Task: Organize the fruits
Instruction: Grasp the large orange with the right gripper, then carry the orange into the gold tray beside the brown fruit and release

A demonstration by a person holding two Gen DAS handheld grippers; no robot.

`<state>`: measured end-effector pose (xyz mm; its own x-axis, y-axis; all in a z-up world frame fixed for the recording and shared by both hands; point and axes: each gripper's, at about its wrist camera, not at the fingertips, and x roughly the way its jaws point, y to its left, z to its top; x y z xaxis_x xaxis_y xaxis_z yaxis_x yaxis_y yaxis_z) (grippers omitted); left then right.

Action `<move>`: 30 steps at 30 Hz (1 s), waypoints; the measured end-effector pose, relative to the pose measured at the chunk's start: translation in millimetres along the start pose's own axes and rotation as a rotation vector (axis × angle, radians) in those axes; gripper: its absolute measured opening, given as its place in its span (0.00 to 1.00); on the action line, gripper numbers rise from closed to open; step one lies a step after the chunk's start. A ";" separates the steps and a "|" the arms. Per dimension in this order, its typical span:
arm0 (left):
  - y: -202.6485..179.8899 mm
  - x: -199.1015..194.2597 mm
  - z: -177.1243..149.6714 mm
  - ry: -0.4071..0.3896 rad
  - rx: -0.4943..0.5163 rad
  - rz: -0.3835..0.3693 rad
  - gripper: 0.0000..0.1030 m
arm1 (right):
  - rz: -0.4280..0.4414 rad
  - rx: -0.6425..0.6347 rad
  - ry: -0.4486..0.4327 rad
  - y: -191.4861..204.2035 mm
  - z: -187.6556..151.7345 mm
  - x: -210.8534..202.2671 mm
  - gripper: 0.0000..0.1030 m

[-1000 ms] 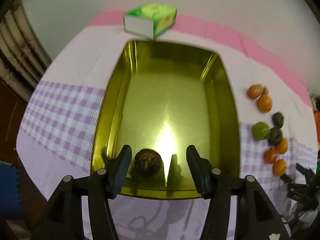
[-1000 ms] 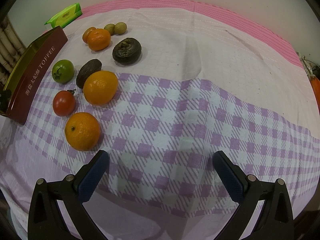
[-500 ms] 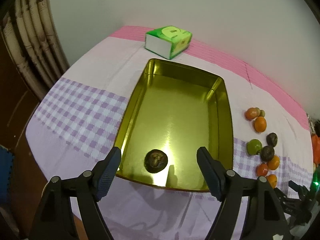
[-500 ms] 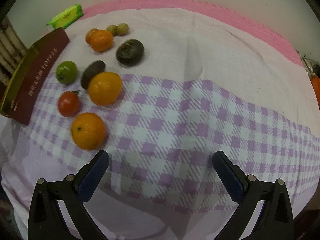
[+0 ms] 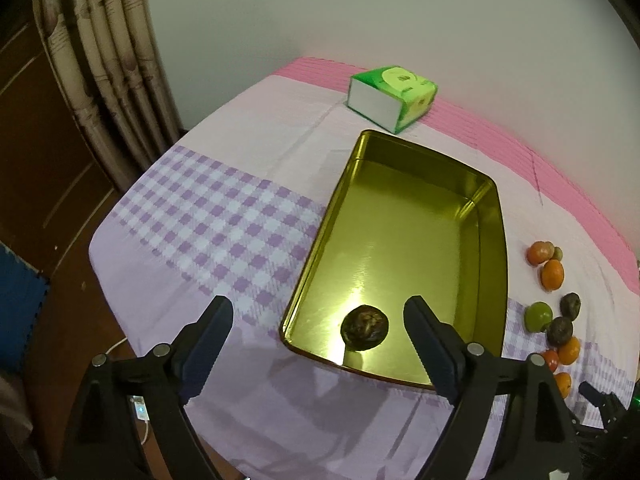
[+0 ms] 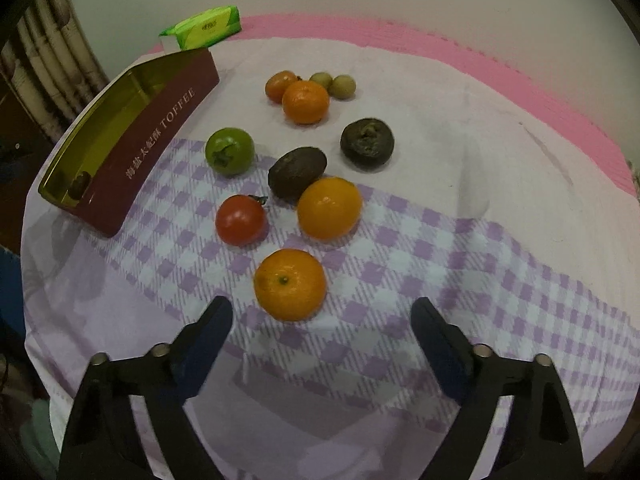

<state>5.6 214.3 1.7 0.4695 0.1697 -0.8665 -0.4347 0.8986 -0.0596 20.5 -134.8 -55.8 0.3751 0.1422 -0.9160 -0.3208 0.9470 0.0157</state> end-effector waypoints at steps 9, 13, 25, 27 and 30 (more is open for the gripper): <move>13.0 2.3 2.0 0.008 -0.043 0.033 0.84 | 0.009 -0.026 0.019 14.3 6.6 11.2 0.69; 19.1 4.9 3.2 0.016 -0.072 0.043 0.85 | 0.007 -0.031 0.026 17.1 8.0 15.2 0.58; 25.7 9.0 2.6 0.035 -0.111 0.036 0.88 | 0.023 -0.041 0.022 20.1 11.7 12.6 0.39; 27.1 9.6 3.2 0.036 -0.118 0.036 0.88 | 0.022 -0.049 0.011 21.9 14.9 7.9 0.38; 30.9 11.3 3.6 0.039 -0.138 0.036 0.92 | 0.037 -0.060 -0.018 24.3 23.4 -4.9 0.38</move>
<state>0.3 245.4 -8.2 0.4229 0.1829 -0.8875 -0.5539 0.8273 -0.0934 31.3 -105.7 -41.6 0.3779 0.1822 -0.9077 -0.3863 0.9221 0.0243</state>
